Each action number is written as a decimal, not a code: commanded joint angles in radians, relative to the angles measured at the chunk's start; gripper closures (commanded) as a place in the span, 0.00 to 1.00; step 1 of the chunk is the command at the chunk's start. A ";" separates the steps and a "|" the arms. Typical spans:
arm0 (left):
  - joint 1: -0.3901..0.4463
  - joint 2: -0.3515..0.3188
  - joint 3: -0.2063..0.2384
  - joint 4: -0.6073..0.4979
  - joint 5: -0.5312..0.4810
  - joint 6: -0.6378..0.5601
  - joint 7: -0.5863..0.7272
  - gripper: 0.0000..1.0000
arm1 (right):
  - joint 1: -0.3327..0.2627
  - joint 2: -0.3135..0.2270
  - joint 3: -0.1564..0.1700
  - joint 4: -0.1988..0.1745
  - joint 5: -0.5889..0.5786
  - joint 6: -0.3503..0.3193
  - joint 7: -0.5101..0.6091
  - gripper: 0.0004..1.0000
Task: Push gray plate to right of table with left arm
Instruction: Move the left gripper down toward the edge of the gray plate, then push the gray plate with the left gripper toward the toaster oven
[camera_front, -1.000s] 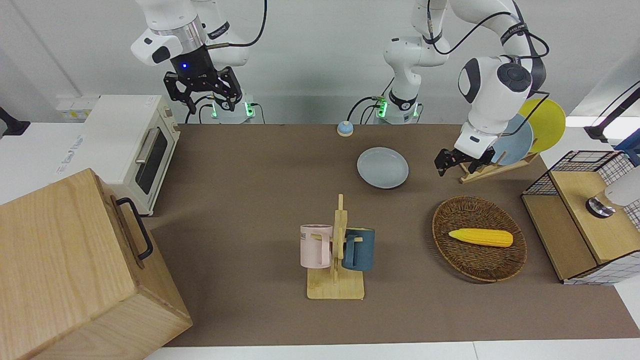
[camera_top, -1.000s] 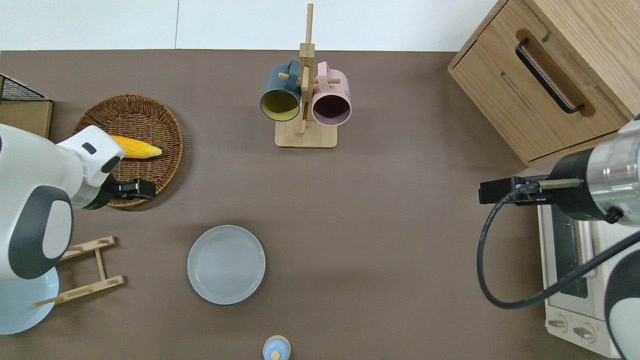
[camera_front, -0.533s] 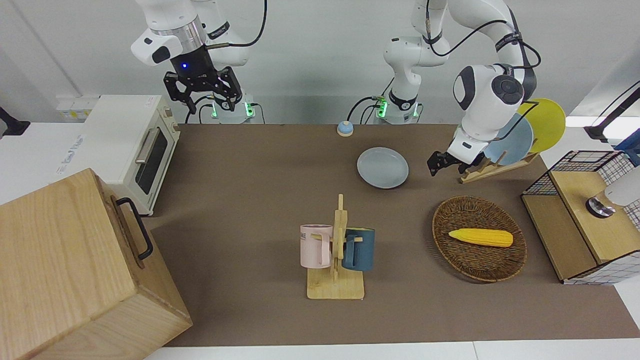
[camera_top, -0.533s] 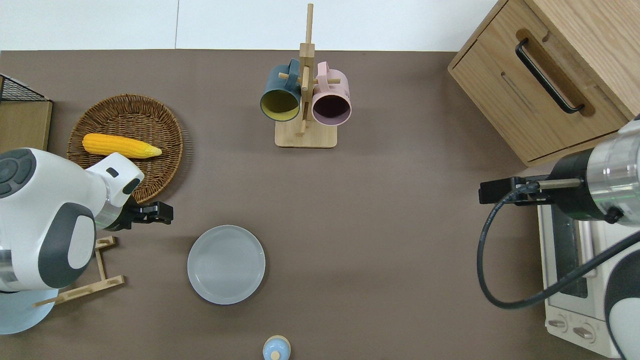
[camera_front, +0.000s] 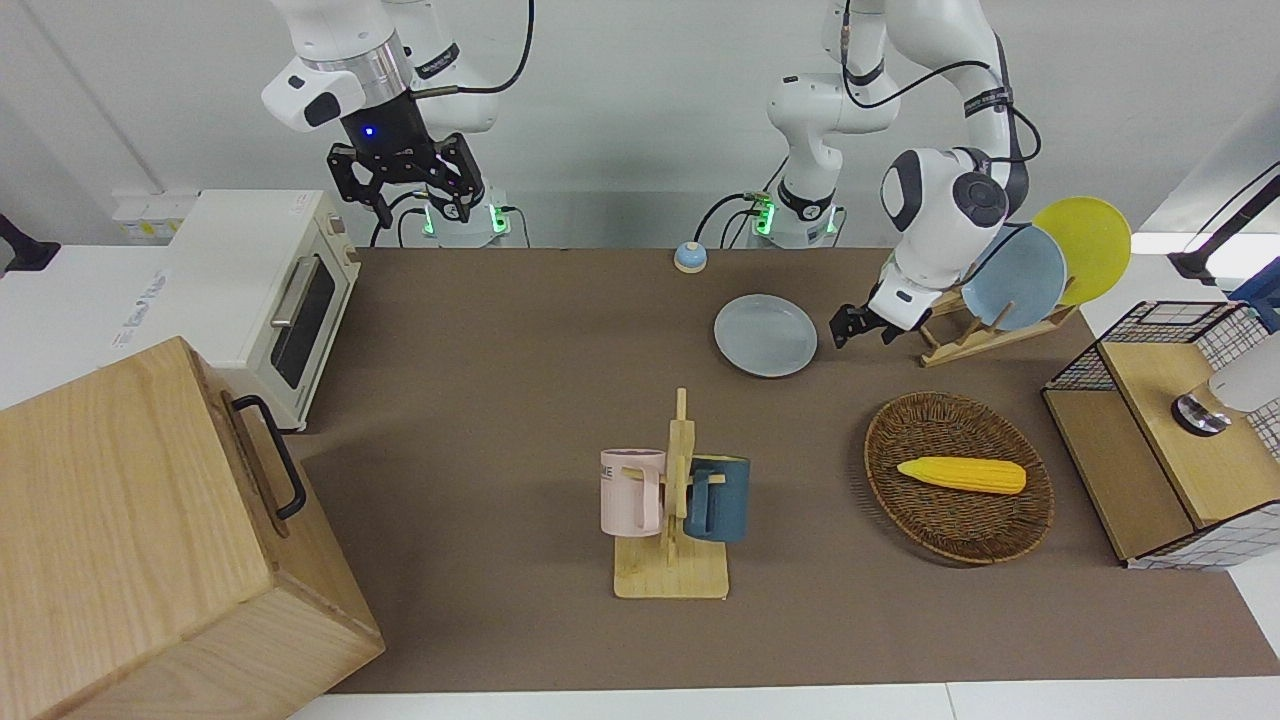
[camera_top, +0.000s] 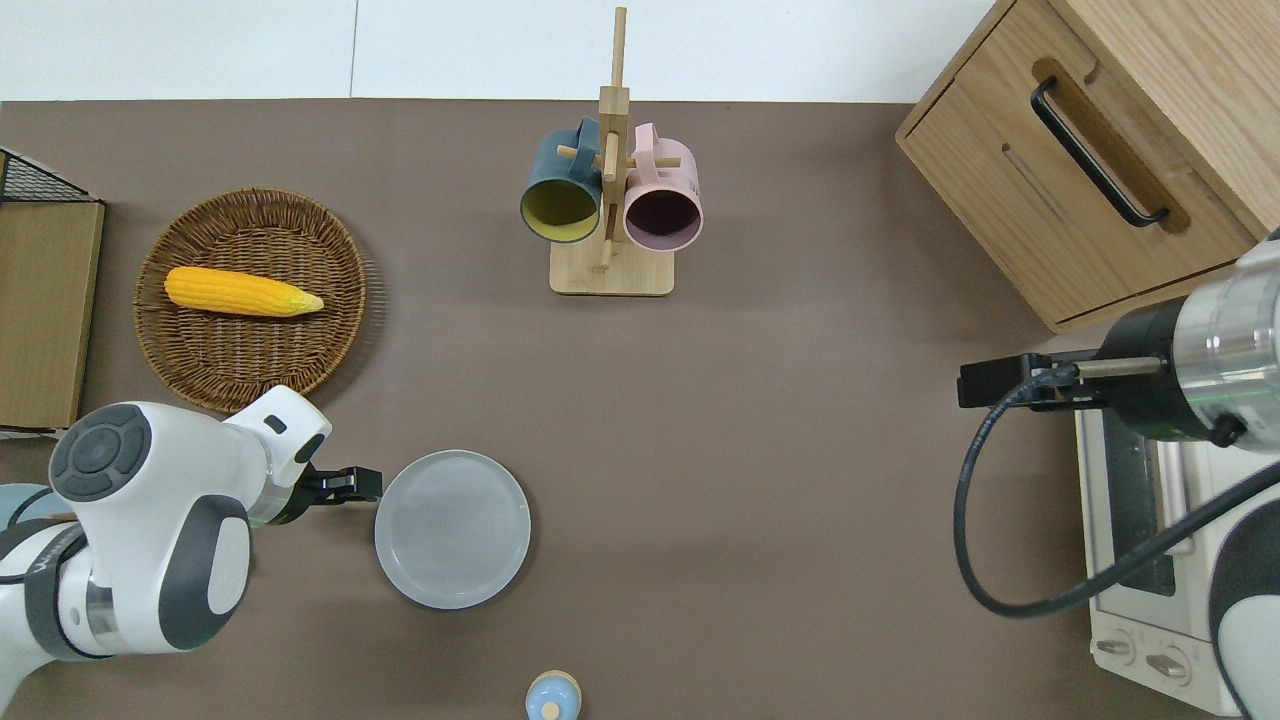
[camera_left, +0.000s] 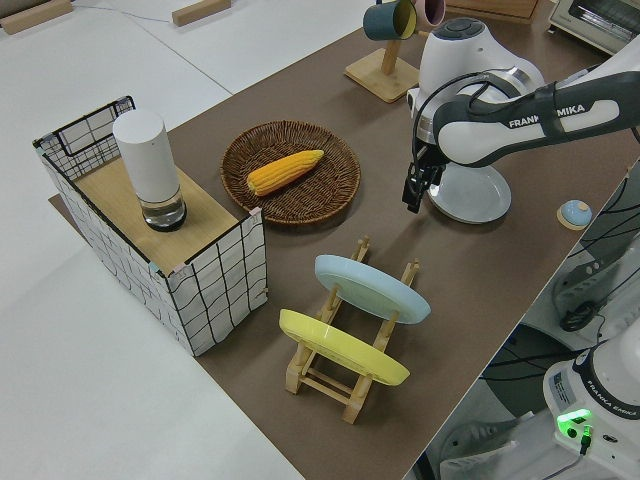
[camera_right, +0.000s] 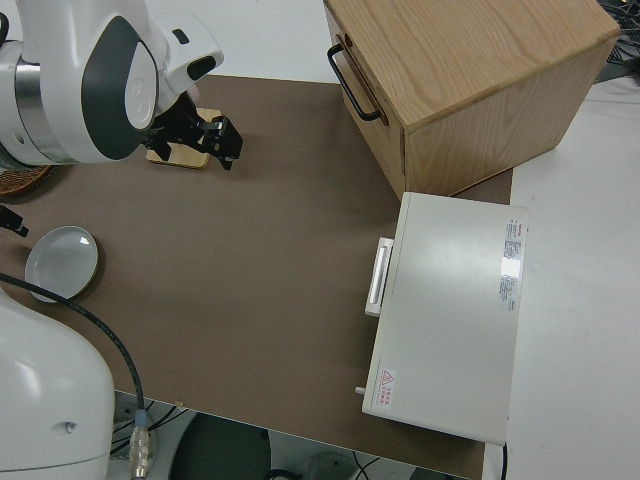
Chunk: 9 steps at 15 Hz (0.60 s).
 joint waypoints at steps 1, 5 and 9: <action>0.011 -0.038 -0.026 -0.097 -0.046 0.086 0.005 0.07 | -0.006 0.006 0.004 0.014 0.016 -0.007 0.002 0.00; 0.011 -0.045 -0.049 -0.132 -0.066 0.114 -0.012 0.09 | -0.006 0.006 0.004 0.014 0.016 -0.007 0.002 0.00; 0.011 -0.051 -0.081 -0.152 -0.068 0.113 -0.017 0.15 | -0.006 0.006 0.004 0.014 0.016 -0.007 0.002 0.00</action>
